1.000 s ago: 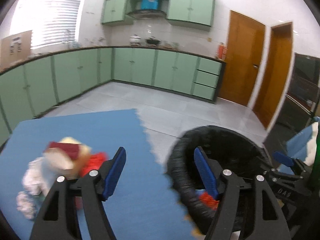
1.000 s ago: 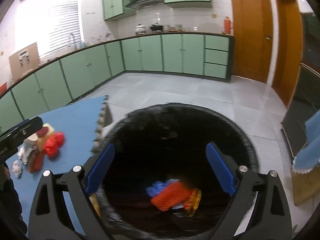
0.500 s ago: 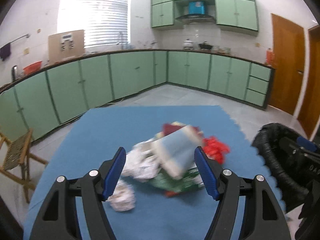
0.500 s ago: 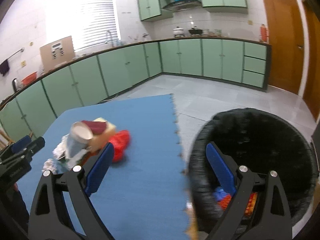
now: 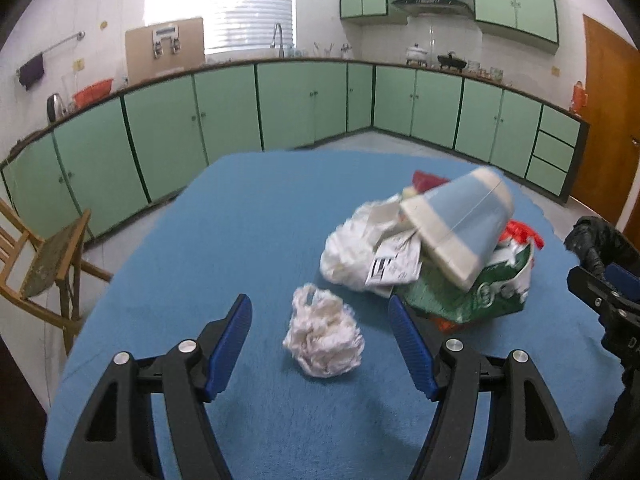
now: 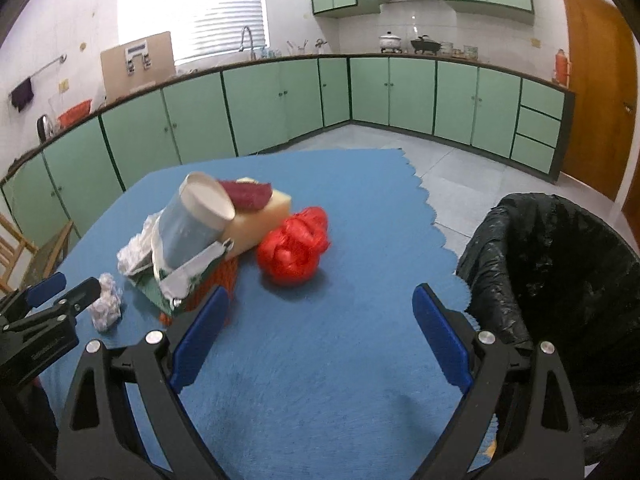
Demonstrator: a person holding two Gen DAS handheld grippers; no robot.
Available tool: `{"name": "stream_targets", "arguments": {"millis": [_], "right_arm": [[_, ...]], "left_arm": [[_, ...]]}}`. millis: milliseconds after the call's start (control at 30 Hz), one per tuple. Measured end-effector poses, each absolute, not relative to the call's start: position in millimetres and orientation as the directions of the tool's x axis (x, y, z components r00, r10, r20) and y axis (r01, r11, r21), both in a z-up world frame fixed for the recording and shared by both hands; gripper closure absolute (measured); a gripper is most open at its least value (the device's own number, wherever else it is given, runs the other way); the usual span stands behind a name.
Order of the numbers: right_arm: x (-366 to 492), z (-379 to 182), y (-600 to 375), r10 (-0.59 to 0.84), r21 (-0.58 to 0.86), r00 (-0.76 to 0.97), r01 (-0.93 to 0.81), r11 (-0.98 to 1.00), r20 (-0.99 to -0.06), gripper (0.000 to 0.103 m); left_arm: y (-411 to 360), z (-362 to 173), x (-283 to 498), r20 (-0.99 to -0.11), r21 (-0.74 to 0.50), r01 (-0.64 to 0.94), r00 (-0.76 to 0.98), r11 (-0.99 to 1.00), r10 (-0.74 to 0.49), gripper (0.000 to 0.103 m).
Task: Collect trash
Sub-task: 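Grasp the crumpled white tissue with the left gripper while the right returns to the pile, then close the right gripper on the blue-and-white paper cup while the left holds the tissue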
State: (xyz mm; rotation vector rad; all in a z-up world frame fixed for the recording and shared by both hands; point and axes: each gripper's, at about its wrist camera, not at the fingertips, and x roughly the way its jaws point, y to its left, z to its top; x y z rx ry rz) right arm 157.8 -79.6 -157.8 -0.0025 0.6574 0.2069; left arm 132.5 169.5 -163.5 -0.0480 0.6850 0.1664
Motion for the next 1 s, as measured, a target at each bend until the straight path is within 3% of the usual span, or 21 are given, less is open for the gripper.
{"name": "stream_targets", "arguments": {"millis": [200,333,433,1000], "right_arm": [[159.1,-158.3,-72.2,0.193,0.046,0.767,-0.209,0.977,-0.612,0.013],[162.6,-154.8,-68.8,0.202,0.043,0.768,-0.222,0.974,-0.608,0.013],[164.0,-152.2,-64.8,0.212,0.039,0.770,-0.236,0.971,-0.602,0.013],[177.7,-127.8,-13.1,0.311,0.009,0.764,-0.371,0.929,-0.566,0.013]], "left_arm": [[175.3,-181.2,143.6,-0.696,-0.018,-0.166,0.710,0.986,0.107,0.035],[178.5,-189.5,152.2,-0.737,-0.046,-0.152,0.672,0.987,0.068,0.068],[180.5,-187.9,150.5,-0.728,-0.062,-0.151,0.683,0.987,0.059,0.074],[204.5,-137.8,147.6,-0.634,-0.060,-0.196,0.765,0.979,0.114,0.078]]}}
